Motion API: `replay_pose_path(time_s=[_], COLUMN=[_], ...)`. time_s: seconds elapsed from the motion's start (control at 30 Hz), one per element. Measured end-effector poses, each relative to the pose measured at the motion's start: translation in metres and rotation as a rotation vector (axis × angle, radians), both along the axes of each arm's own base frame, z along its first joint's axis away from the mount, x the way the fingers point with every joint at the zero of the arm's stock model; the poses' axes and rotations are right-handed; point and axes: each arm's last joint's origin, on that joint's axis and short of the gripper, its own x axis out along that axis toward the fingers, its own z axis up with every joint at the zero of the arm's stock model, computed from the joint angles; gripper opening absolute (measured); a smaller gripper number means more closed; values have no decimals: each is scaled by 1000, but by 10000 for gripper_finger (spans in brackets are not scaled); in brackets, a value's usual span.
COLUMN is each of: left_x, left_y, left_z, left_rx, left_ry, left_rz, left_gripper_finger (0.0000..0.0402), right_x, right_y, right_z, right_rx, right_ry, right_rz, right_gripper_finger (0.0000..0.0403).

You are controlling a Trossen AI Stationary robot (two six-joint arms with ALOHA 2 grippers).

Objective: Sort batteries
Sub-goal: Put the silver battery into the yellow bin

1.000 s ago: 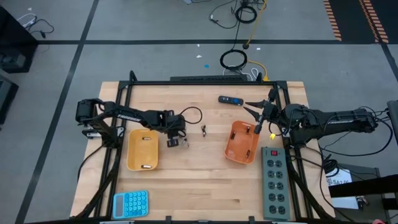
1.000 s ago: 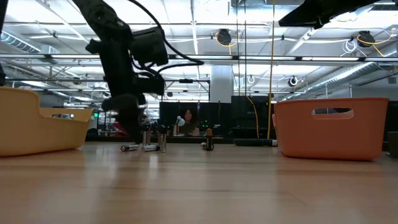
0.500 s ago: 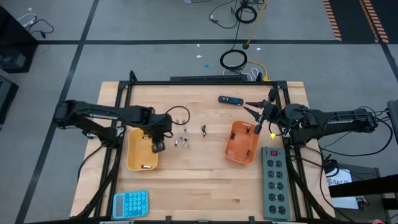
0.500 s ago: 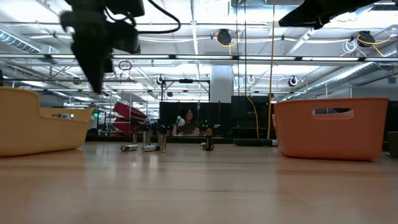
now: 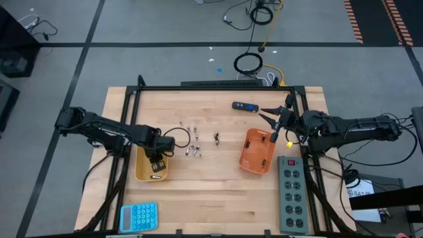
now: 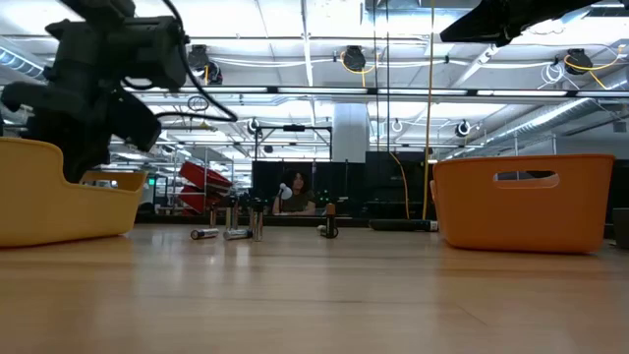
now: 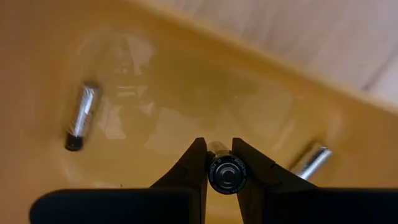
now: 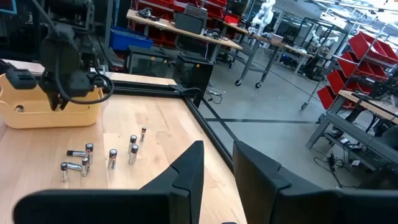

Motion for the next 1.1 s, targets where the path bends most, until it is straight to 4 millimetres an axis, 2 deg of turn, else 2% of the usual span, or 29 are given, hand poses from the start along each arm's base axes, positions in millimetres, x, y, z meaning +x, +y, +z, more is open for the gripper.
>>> replay_pose_path(time_s=[0.07,0.2,0.33,0.5,0.6,0.67,0.9,1.1], left_x=[-2,-3,2,19,31,38,51,59], left_y=[-1,-3,-4,-5,1,8,52,92], left_z=[-4,-5,6,47,70,76,49,41], left_rx=[1,24,12,50,217,338,434,411], left_ry=[12,19,6,-62,-164,-217,-187,-241], left_rz=[34,47,33,-25,-77,-108,-166,-121], left_gripper_finger=[66,145,207,220,221,222,222,223], right_x=[0,0,0,0,0,0,0,0], right_y=[0,0,0,0,0,0,0,0], right_z=[0,0,0,0,0,1,1,0], right_rx=[0,-3,-5,-6,-12,-20,-26,-29], right_ry=[-1,0,1,1,4,4,6,16], right_rz=[0,0,1,1,2,3,4,8], right_gripper_finger=[77,77,77,77,77,77,77,77])
